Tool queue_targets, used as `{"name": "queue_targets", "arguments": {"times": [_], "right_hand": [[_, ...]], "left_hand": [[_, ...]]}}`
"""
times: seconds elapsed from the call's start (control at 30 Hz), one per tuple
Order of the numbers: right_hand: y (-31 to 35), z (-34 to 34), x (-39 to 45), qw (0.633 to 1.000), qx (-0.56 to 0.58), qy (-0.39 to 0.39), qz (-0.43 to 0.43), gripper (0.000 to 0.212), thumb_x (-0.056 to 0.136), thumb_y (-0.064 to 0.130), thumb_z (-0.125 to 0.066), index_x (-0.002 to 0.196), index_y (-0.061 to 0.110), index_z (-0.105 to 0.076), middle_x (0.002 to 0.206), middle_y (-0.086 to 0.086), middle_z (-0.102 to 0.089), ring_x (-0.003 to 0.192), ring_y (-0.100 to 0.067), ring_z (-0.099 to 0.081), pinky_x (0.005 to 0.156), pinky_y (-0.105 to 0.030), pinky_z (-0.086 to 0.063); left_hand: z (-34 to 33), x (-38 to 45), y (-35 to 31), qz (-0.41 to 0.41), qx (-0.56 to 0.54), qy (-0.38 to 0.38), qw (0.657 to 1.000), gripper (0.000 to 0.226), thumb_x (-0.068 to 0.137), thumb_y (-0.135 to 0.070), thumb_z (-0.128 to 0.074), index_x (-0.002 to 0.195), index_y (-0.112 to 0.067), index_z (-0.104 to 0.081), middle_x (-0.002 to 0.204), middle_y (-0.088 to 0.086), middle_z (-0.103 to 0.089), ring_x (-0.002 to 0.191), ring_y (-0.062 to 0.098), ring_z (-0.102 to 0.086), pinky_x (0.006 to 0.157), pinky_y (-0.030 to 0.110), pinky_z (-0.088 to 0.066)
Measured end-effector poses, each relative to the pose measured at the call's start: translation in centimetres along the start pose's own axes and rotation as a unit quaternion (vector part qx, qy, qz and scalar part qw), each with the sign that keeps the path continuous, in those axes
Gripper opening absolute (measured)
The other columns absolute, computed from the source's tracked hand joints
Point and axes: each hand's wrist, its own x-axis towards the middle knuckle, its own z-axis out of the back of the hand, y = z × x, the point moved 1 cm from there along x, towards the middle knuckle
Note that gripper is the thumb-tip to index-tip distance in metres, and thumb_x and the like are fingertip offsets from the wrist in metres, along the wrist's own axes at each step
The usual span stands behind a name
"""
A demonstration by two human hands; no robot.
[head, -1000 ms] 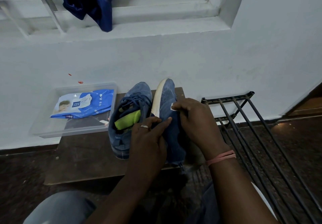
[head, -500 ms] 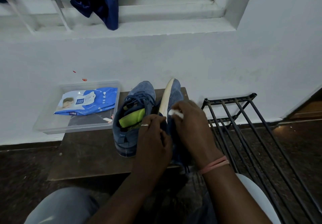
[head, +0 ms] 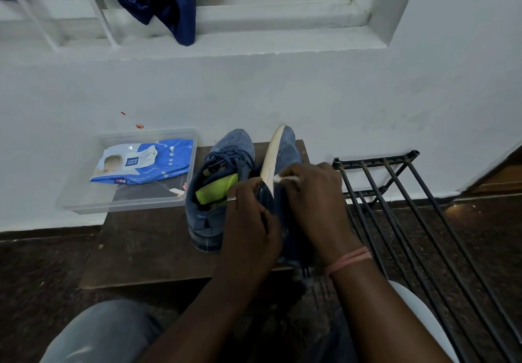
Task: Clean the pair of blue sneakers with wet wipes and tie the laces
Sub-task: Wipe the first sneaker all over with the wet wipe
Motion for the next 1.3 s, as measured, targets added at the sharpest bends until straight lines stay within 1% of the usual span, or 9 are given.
{"name": "queue_targets", "arguments": {"times": [0.07, 0.23, 0.5, 0.7, 0.87, 0.93, 1.03, 1.17, 1.3], "right_hand": [[-0.3, 0.0, 0.4, 1.0, -0.02, -0.014, -0.014, 0.015, 0.087, 0.014, -0.068, 0.086, 0.027, -0.075, 0.088, 0.004, -0.073, 0.087, -0.022, -0.058, 0.084, -0.044, -0.044], [0.7, 0.2, -0.4, 0.997, 0.026, 0.079, -0.001, 0.016, 0.087, 0.015, -0.069, 0.089, 0.028, -0.078, 0.093, 0.004, -0.075, 0.092, -0.022, -0.065, 0.091, -0.046, -0.049], [1.4, -1.3, 1.2, 1.0, -0.002, -0.004, 0.009, 0.014, 0.085, 0.011, -0.071, 0.089, 0.023, -0.076, 0.091, 0.001, -0.071, 0.092, -0.024, -0.057, 0.082, -0.035, -0.033], [0.4, 1.9, 0.2, 0.982, 0.004, 0.187, -0.022, 0.019, 0.087, 0.018, -0.068, 0.086, 0.033, -0.079, 0.094, 0.005, -0.075, 0.095, -0.021, -0.065, 0.093, -0.046, -0.049], [-0.9, 1.6, 0.3, 0.998, -0.018, -0.025, -0.055, 0.006, 0.09, 0.027, -0.068, 0.088, 0.028, -0.074, 0.09, 0.006, -0.072, 0.092, -0.02, -0.062, 0.088, -0.044, -0.047], [-1.8, 1.8, 0.5, 0.981, 0.121, -0.083, -0.128, 0.005, 0.089, 0.025, -0.07, 0.084, 0.024, -0.073, 0.086, 0.01, -0.073, 0.087, -0.009, -0.066, 0.084, -0.039, -0.053], [-2.4, 2.2, 0.6, 0.937, 0.274, -0.077, -0.202, 0.004, 0.085, 0.024, -0.077, 0.082, 0.022, -0.075, 0.082, 0.012, -0.074, 0.081, -0.002, -0.069, 0.076, -0.03, -0.057], [-3.1, 2.2, 0.7, 0.949, 0.256, -0.012, -0.183, 0.007, 0.086, 0.032, -0.077, 0.083, 0.026, -0.075, 0.081, 0.015, -0.074, 0.08, 0.001, -0.068, 0.07, -0.024, -0.055], [-2.8, 1.4, 1.0, 0.976, 0.19, -0.008, -0.108, 0.007, 0.089, 0.032, -0.072, 0.086, 0.028, -0.077, 0.085, 0.016, -0.073, 0.087, -0.003, -0.065, 0.081, -0.03, -0.053]], "left_hand": [[-0.2, -0.1, 0.0, -0.01, 0.008, 0.005, 1.0, 0.045, 0.083, 0.005, -0.057, 0.125, -0.01, -0.052, 0.1, -0.006, -0.044, 0.087, 0.007, -0.042, 0.081, 0.018, -0.039], [-0.2, 0.0, 0.5, 0.005, -0.004, 0.005, 1.0, 0.049, 0.082, 0.004, -0.059, 0.128, -0.01, -0.051, 0.104, -0.007, -0.044, 0.09, 0.004, -0.043, 0.083, 0.023, -0.041], [0.0, 0.0, 0.5, -0.014, 0.003, 0.0, 1.0, 0.047, 0.083, 0.004, -0.058, 0.128, -0.008, -0.051, 0.112, -0.005, -0.044, 0.099, 0.007, -0.044, 0.091, 0.017, -0.037], [-0.2, 0.0, 0.1, -0.004, 0.0, 0.009, 1.0, 0.046, 0.083, 0.005, -0.058, 0.126, -0.007, -0.052, 0.109, 0.002, -0.048, 0.099, 0.013, -0.045, 0.091, 0.022, -0.04], [-0.2, 0.4, 0.1, -0.007, 0.043, 0.033, 0.999, 0.048, 0.081, 0.002, -0.062, 0.128, -0.01, -0.058, 0.106, 0.002, -0.053, 0.089, 0.015, -0.05, 0.082, 0.025, -0.044], [0.0, 0.9, 0.1, 0.0, 0.058, 0.042, 0.997, 0.05, 0.081, 0.0, -0.064, 0.13, -0.01, -0.06, 0.11, 0.003, -0.056, 0.088, 0.015, -0.052, 0.08, 0.022, -0.041], [0.0, 2.0, -0.2, 0.002, 0.088, 0.054, 0.995, 0.045, 0.085, -0.012, -0.071, 0.129, -0.01, -0.062, 0.113, 0.004, -0.059, 0.087, 0.016, -0.057, 0.079, 0.024, -0.044], [-0.6, 2.9, -0.2, -0.013, 0.16, 0.074, 0.984, 0.054, 0.09, -0.052, -0.069, 0.135, -0.024, -0.062, 0.117, 0.001, -0.06, 0.095, 0.018, -0.063, 0.078, 0.03, -0.054], [-0.9, 3.2, -0.2, -0.013, 0.235, 0.088, 0.968, 0.057, 0.097, -0.057, -0.053, 0.149, -0.035, -0.048, 0.118, -0.003, -0.049, 0.091, 0.015, -0.059, 0.068, 0.03, -0.053]]}}
